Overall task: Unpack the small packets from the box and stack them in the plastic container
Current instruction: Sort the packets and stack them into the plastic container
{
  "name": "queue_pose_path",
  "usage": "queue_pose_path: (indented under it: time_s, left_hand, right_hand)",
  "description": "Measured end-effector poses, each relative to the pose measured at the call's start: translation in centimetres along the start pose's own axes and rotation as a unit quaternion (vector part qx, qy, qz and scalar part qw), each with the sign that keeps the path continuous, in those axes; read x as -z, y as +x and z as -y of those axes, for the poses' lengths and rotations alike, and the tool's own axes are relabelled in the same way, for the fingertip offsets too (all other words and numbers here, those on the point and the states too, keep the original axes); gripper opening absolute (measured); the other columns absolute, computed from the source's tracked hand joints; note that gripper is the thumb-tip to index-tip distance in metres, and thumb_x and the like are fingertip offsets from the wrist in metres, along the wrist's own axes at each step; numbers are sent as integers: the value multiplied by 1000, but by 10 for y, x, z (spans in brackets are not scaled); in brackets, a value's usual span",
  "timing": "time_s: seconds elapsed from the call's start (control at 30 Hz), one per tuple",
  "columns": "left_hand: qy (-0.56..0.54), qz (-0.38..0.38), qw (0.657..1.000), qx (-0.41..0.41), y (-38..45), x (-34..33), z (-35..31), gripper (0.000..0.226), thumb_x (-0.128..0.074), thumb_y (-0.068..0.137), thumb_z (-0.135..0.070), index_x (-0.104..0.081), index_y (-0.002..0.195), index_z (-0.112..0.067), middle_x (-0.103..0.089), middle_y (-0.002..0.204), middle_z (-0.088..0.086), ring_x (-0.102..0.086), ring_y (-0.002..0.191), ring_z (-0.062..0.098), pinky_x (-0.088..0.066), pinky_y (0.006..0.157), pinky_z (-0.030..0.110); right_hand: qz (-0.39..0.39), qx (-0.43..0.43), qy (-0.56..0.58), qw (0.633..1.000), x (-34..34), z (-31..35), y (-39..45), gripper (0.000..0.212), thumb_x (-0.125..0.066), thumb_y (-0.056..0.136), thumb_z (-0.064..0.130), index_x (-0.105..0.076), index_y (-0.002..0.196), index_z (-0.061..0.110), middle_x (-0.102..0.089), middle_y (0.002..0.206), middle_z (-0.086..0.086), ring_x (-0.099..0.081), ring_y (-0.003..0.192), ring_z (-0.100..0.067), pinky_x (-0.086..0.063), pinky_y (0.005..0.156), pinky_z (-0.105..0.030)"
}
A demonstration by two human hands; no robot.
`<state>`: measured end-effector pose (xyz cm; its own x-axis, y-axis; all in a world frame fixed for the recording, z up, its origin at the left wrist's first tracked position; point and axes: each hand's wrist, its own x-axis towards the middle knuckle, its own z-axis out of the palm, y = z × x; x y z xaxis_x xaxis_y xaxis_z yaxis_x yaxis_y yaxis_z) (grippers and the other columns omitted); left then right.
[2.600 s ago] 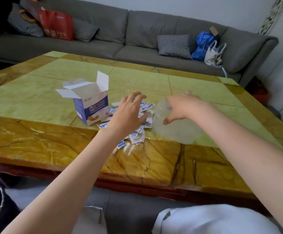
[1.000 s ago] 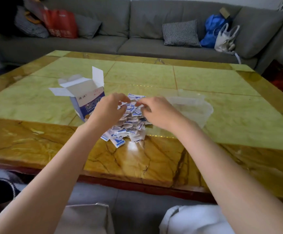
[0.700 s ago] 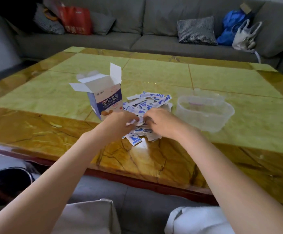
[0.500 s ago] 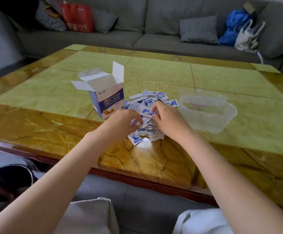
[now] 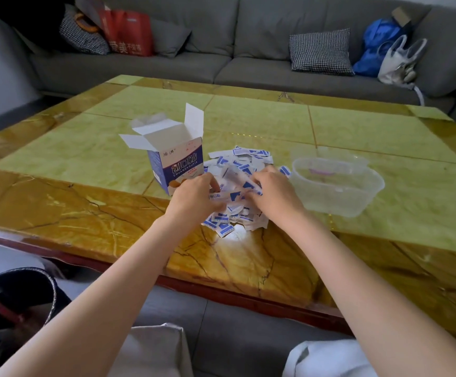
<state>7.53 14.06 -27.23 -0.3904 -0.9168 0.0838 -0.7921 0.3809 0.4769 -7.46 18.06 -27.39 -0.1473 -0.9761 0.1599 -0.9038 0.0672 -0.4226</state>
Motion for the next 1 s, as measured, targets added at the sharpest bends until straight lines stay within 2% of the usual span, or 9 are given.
queue_pose_path:
  time_s: [0.13, 0.23, 0.33, 0.43, 0.53, 0.6, 0.7, 0.83, 1.0]
  left_hand:
    - [-56, -24, 998, 20, 1, 7, 6, 22, -69, 81, -23, -63, 99, -12, -67, 97, 5, -59, 83, 16, -47, 74, 28]
    - [-100, -66, 992, 34, 3, 16, 12, 5, -69, 81, -20, -66, 84, -16, -67, 86, 2, -63, 82, 18, -50, 74, 30]
    - [-178, -105, 976, 73, 4, 26, 15, 5, -69, 81, -21, -64, 81, -19, -66, 83, 1, -61, 79, 17, -52, 78, 32]
    - [-241, -115, 959, 100, 5, 31, 14, 3, -67, 82, -19, -65, 82, -19, -67, 85, 3, -62, 80, 17, -55, 80, 35]
    - [-298, -114, 942, 109, 3, 31, 9, 3, -67, 84, -16, -65, 85, -15, -66, 79, 1, -61, 72, 15, -57, 76, 34]
    - [-326, -99, 933, 117, 3, 30, 6, 8, -64, 86, -13, -66, 93, -10, -63, 72, -1, -59, 64, 12, -58, 71, 29]
    - [-347, -62, 928, 123, 3, 28, 4, 13, -60, 88, -9, -64, 100, -8, -62, 70, 2, -60, 53, 7, -56, 55, 15]
    - [-386, -11, 914, 125, 1, 27, 1, 19, -58, 89, -9, -63, 108, -8, -65, 76, 3, -64, 54, 5, -55, 56, 12]
    - [-393, 55, 911, 113, 0, 27, -5, 19, -58, 90, -13, -64, 106, -7, -65, 77, 1, -62, 50, 2, -53, 52, 12]
  right_hand:
    - [-57, -15, 29, 998, 8, -5, 1, 47, -48, 96, 17, -31, 52, 16, -42, 57, -1, -49, 56, -17, -29, 47, -16]
    - [-46, -29, 98, 994, 16, -2, 5, 43, -40, 99, 19, -33, 57, 15, -58, 82, -16, -59, 67, -29, -44, 65, -31]
    - [-12, -50, 132, 990, 28, 0, 3, 40, -37, 100, 21, -37, 61, 12, -57, 93, -15, -51, 55, -14, -38, 59, -27]
    - [-13, -48, 189, 981, 39, -2, -1, 32, -49, 95, 15, -46, 63, 15, -63, 70, -11, -50, 47, -10, -41, 53, -24]
    - [-55, -63, 261, 962, 42, -5, -3, 2, -64, 86, 12, -65, 88, 12, -65, 62, -7, -52, 44, -13, -42, 49, -20]
    - [-52, -92, 327, 939, 39, -6, -6, 14, -70, 80, 7, -65, 93, 8, -65, 62, -6, -55, 47, -16, -43, 47, -21]
    - [-39, -113, 399, 909, 38, -5, -9, 9, -69, 79, 3, -64, 86, 6, -65, 66, -7, -59, 49, -12, -43, 43, -17]
    - [-19, -132, 460, 878, 39, -9, -8, 12, -67, 80, 0, -64, 92, -1, -65, 69, -12, -59, 49, -10, -45, 45, -16]
    - [-4, -144, 396, 907, 31, -13, -7, 24, -67, 80, -1, -63, 103, -6, -63, 62, -8, -57, 44, -5, -44, 44, -14]
